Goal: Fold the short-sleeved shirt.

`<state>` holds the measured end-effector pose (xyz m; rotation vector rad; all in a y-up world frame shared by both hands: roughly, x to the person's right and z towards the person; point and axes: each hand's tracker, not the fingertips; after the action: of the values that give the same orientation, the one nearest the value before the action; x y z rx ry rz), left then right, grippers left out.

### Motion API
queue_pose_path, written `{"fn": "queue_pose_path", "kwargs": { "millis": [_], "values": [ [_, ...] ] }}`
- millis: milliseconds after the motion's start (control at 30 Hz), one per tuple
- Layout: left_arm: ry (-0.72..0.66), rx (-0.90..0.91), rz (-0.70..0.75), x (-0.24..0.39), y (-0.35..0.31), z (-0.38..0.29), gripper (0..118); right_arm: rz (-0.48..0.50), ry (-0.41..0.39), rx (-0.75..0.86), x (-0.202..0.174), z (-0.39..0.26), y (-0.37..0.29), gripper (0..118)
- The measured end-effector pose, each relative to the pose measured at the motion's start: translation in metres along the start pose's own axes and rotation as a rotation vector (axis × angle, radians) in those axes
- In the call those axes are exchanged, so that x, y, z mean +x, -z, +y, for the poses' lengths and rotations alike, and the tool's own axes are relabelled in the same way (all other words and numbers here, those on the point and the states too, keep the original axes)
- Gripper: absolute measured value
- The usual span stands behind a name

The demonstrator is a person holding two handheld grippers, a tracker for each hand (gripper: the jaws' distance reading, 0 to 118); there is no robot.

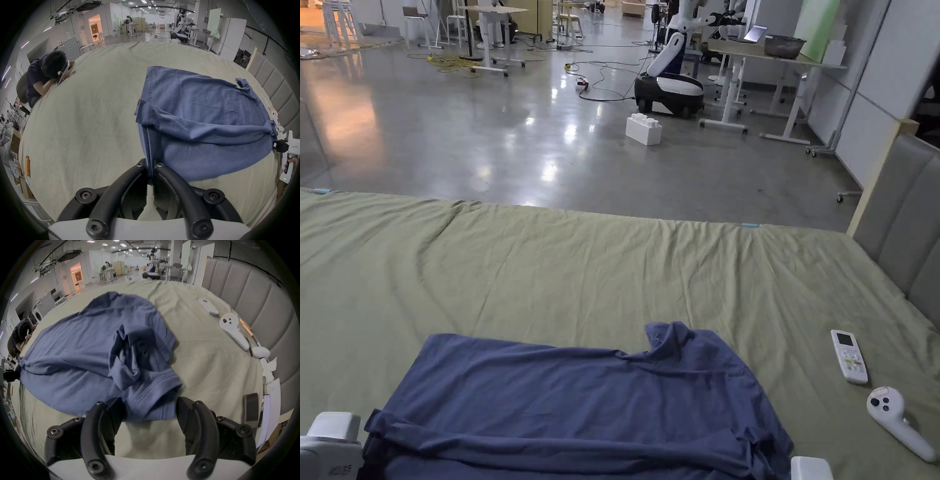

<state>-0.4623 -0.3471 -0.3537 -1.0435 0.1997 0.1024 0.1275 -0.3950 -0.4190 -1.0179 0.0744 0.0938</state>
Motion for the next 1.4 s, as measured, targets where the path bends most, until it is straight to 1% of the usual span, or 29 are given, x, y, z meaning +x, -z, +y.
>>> {"fn": "queue_pose_path", "kwargs": {
  "millis": [100,200,267,300,333,400,433,500,633,700,833,1000,1100,1233,1300,1400],
  "values": [
    [-0.009,0.002,0.002,0.0,0.001,-0.001,6,0.009,0.018,-0.009,-0.005,0.002,0.008,69],
    [-0.01,0.0,0.005,0.008,-0.004,-0.006,6,-0.018,-0.031,-0.002,-0.013,0.002,0.007,52],
    [-0.012,0.001,0.007,0.011,-0.004,-0.01,6,-0.018,-0.046,0.001,-0.019,0.0,0.004,38],
    [-0.014,0.001,0.008,0.01,-0.003,-0.009,6,-0.017,-0.05,0.004,-0.023,-0.001,0.001,25],
    [-0.018,0.003,0.009,0.008,-0.002,-0.008,6,-0.019,-0.055,0.008,-0.025,-0.001,-0.001,10],
    [-0.025,0.01,0.009,0.01,-0.004,-0.01,6,-0.023,-0.069,0.019,-0.027,-0.001,-0.006,9],
    [-0.027,0.012,0.008,0.006,-0.001,-0.007,6,-0.002,-0.069,0.028,-0.028,0.0,-0.01,8],
    [-0.035,0.019,0.004,0.002,-0.002,-0.005,6,-0.019,-0.081,0.021,-0.031,0.001,-0.014,7],
    [-0.039,0.049,-0.016,0.002,-0.023,0.0,6,-0.011,-0.056,0.046,-0.031,0.009,-0.032,7],
    [-0.039,0.068,-0.032,0.001,-0.034,0.004,6,-0.009,-0.063,0.071,-0.026,0.015,-0.041,7],
    [-0.055,0.108,-0.067,-0.003,-0.061,0.012,6,-0.008,-0.074,0.125,-0.025,0.029,-0.077,7],
    [-0.039,0.146,-0.084,-0.013,-0.09,0.014,6,-0.024,-0.109,0.162,-0.024,0.035,-0.12,7],
    [-0.057,0.159,-0.109,-0.025,-0.111,0.004,6,-0.021,-0.125,0.168,-0.018,0.025,-0.139,7],
    [-0.069,0.154,-0.131,-0.034,-0.128,-0.031,6,-0.003,-0.14,0.156,-0.016,-0.007,-0.158,7],
    [-0.073,0.123,-0.128,-0.038,-0.129,-0.052,6,-0.007,-0.155,0.13,-0.018,-0.027,-0.162,7],
    [-0.068,0.066,-0.124,-0.042,-0.126,-0.087,6,-0.007,-0.156,0.09,-0.019,-0.063,-0.163,7]
  ]
}}
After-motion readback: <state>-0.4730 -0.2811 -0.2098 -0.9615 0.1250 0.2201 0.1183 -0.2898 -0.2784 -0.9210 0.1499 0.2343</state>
